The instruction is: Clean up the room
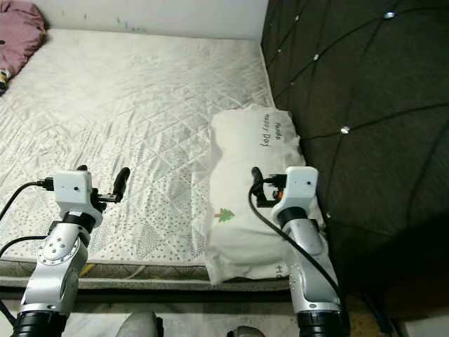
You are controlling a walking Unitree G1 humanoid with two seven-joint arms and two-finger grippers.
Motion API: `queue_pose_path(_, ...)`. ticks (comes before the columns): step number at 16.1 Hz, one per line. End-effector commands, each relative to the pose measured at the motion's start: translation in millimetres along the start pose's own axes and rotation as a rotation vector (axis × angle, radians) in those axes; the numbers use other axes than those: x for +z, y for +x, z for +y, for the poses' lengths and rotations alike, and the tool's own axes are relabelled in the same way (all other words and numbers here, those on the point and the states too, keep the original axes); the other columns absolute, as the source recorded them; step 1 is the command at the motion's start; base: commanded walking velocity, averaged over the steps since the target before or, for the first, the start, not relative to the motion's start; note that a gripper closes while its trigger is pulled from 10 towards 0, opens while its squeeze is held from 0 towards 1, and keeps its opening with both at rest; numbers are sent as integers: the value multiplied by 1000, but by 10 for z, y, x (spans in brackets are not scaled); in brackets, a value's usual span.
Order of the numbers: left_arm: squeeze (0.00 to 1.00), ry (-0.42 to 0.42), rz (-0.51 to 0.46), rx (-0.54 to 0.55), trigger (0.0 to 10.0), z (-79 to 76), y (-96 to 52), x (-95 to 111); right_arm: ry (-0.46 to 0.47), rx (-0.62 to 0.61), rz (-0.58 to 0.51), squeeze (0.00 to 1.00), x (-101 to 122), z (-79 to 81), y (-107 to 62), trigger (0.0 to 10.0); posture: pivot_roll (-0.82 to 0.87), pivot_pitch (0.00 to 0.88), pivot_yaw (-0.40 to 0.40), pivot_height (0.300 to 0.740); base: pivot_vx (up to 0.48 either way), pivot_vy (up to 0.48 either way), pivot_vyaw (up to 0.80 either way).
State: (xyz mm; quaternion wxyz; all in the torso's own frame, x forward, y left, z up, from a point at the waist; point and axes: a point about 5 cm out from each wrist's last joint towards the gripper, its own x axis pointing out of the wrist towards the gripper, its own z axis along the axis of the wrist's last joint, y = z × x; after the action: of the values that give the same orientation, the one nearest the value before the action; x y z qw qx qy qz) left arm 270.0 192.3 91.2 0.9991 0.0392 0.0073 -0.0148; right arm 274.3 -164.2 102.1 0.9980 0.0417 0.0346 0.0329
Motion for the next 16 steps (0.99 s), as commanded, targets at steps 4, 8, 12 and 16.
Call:
queue_pose_path(4,0,8,-10,-21,10000,-22,1,41,8,-20,-9,0,53,-16,18,10000,32,85,-33,740,0,0,0)
queue_pose_path(8,0,-5,-10,-17,10000,-21,0,41,10,-23,-3,0,47,-17,19,10000,32,85,-33,740,0,-64,0)
queue_pose_path(12,0,-42,0,3,10000,-3,8,30,8,-23,1,0,46,-20,31,10000,33,88,-37,740,0,83,0)
queue_pose_path(16,0,-60,11,6,10000,6,22,21,7,-25,6,0,44,-25,34,10000,31,88,-37,740,0,480,0)
